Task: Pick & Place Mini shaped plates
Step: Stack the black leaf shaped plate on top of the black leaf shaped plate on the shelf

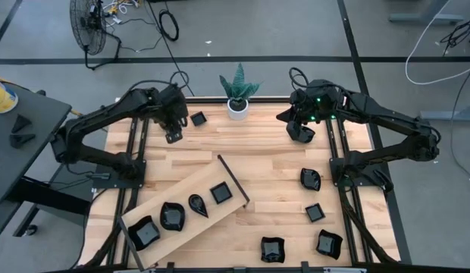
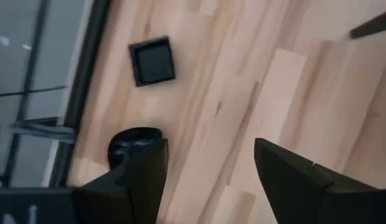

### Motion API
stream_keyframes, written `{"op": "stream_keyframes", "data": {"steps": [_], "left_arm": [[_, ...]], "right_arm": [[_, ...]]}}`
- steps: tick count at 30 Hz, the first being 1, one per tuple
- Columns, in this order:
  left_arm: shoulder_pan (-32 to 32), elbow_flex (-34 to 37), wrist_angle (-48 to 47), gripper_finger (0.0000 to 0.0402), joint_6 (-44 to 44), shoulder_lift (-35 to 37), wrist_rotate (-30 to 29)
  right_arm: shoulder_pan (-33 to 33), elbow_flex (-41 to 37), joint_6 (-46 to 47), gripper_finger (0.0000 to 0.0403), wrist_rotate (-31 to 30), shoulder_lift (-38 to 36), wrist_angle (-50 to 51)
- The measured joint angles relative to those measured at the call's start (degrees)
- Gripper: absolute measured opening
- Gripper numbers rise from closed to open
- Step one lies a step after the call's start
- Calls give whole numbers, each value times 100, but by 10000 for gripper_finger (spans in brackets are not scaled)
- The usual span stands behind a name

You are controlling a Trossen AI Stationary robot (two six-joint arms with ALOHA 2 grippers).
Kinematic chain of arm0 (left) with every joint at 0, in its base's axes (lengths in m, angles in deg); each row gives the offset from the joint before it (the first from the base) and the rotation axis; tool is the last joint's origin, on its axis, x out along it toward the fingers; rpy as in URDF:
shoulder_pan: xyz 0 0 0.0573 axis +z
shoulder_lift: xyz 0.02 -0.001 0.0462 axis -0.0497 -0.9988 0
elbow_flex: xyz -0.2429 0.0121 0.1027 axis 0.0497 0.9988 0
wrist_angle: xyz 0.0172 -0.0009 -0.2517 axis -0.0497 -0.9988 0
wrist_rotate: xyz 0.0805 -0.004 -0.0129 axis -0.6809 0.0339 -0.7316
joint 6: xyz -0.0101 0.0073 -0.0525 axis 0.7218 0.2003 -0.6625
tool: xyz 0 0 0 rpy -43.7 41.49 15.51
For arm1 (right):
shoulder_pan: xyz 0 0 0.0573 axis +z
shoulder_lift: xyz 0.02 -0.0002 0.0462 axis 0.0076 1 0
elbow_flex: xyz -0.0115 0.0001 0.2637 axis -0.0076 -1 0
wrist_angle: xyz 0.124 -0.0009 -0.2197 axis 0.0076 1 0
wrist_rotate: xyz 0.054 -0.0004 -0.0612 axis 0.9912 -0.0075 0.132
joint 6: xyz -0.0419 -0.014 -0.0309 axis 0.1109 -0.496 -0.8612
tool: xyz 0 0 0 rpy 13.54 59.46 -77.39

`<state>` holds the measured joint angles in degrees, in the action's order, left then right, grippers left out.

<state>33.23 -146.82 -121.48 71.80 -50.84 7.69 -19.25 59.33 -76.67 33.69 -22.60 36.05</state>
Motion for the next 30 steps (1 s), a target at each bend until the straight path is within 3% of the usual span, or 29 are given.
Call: {"op": "stream_keyframes", "data": {"steps": [4, 8, 12, 23, 30], "left_arm": [[230, 0, 1, 234, -261, -286, 429], [532, 0, 3, 232, -1713, -551, 403], [605, 1, -102, 232, -1299, -685, 475], [439, 1, -517, 232, -1615, -1258, -163], [58, 2, -503, 232, -2165, -1747, -1293]], "right_arm": [[0, 0, 116, 4, 0, 2, 0], [0, 0, 120, 4, -2, 2, 0], [0, 0, 18, 4, -4, 2, 0], [2, 0, -419, 4, 6, 2, 0], [2, 0, -503, 4, 5, 2, 0]]}}
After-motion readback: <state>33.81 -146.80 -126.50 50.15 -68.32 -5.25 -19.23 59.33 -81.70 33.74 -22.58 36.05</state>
